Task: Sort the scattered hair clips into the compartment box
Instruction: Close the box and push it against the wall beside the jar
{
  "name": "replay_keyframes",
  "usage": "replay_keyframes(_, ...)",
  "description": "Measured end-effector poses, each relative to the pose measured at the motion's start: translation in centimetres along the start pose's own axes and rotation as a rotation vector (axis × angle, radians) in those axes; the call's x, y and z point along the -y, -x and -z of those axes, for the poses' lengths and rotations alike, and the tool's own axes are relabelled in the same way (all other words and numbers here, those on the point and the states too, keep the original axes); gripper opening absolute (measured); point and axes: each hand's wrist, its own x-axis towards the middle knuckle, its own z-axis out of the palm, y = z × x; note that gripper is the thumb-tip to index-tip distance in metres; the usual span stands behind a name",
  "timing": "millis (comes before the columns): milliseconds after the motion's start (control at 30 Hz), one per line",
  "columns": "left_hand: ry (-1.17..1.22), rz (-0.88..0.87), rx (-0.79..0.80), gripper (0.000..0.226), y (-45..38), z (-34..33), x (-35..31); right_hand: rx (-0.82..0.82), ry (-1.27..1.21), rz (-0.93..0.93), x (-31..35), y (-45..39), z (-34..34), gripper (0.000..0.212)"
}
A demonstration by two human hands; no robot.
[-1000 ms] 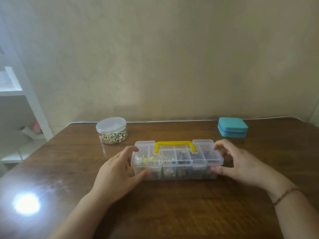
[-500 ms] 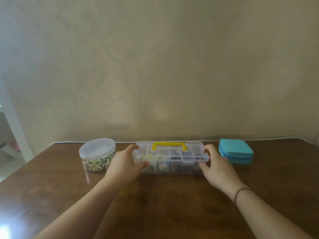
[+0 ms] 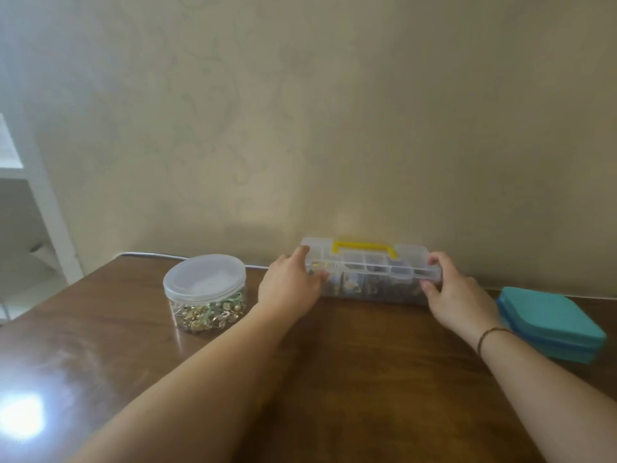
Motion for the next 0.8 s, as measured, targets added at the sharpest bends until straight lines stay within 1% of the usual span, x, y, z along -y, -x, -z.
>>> replay_keyframes(100, -0.118, -0.042, -0.018, 0.065, 0.4, 0.5, -0.3, 0.002, -0.006, -0.001, -0.1, -0.1, 0.0, 0.035)
replay_keyframes(167, -0.233, -0.169, -0.073, 0.069, 1.6, 1.4, 0.0, 0.008, 0.044, -0.038, 0.6, 0.6, 0.6, 0.046)
replay_keyframes(200, -0.249, -0.244, -0.131, 0.070, 2.3, 2.1, 0.7, -0.051, 0.115, -0.040, 1.3, 1.2, 0.9, 0.054)
replay_keyframes(233, -0.239, -0.309, -0.195, 0.070, 3.0, 3.0, 1.7, -0.156, 0.186, -0.027, 2.2, 1.9, 1.1, 0.060)
replay_keyframes(267, -0.206, -0.357, -0.272, 0.070, 3.7, 4.2, 3.0, -0.279, 0.211, 0.022, 3.5, 2.6, 1.2, 0.063)
replay_keyframes(300, -0.154, -0.384, -0.363, 0.069, 4.3, 5.4, 4.4, -0.376, 0.178, 0.118, 5.1, 3.3, 1.0, 0.061)
replay_keyframes(333, -0.097, -0.381, -0.452, 0.067, 4.9, 6.6, 6.0, -0.385, 0.082, 0.228, 6.9, 3.9, 0.6, 0.056)
replay_keyframes(367, -0.036, -0.346, -0.528, 0.066, 5.5, 7.8, 7.6, -0.297, -0.067, 0.321, 9.0, 4.3, 0.0, 0.052)
replay_keyframes(400, 0.032, -0.275, -0.572, 0.066, 6.1, 8.8, 9.1, -0.140, -0.211, 0.380, 11.1, 4.7, -1.0, 0.052)
replay_keyframes(433, 0.115, -0.174, -0.567, 0.071, 6.7, 9.7, 10.5, 0.034, -0.294, 0.415, 13.3, 5.2, -2.1, 0.056)
replay_keyframes(467, 0.209, -0.050, -0.505, 0.081, 7.1, 10.3, 11.8, 0.172, -0.320, 0.441, 15.4, 5.7, -3.4, 0.063)
replay_keyframes(533, 0.365, 0.172, -0.285, 0.105, 8.1, 11.3, 13.6, 0.352, -0.321, 0.431, 18.7, 6.7, -6.0, 0.080)
replay_keyframes(567, 0.384, 0.240, -0.168, 0.111, 8.5, 11.5, 14.1, 0.390, -0.326, 0.409, 19.9, 7.1, -7.2, 0.087)
replay_keyframes(600, 0.362, 0.277, -0.076, 0.108, 8.7, 11.6, 14.3, 0.404, -0.344, 0.389, 20.9, 7.4, -8.3, 0.091)
replay_keyframes(633, 0.320, 0.278, -0.027, 0.098, 8.8, 11.5, 14.3, 0.397, -0.366, 0.366, 21.6, 7.5, -9.1, 0.094)
replay_keyframes(700, 0.251, 0.248, -0.043, 0.081, 8.6, 11.1, 14.0, 0.356, -0.389, 0.324, 22.3, 7.7, -10.0, 0.095)
replay_keyframes(800, 0.325, 0.254, -0.118, 0.076, 8.4, 10.7, 13.1, 0.304, -0.372, 0.327, 22.0, 8.3, -9.6, 0.092)
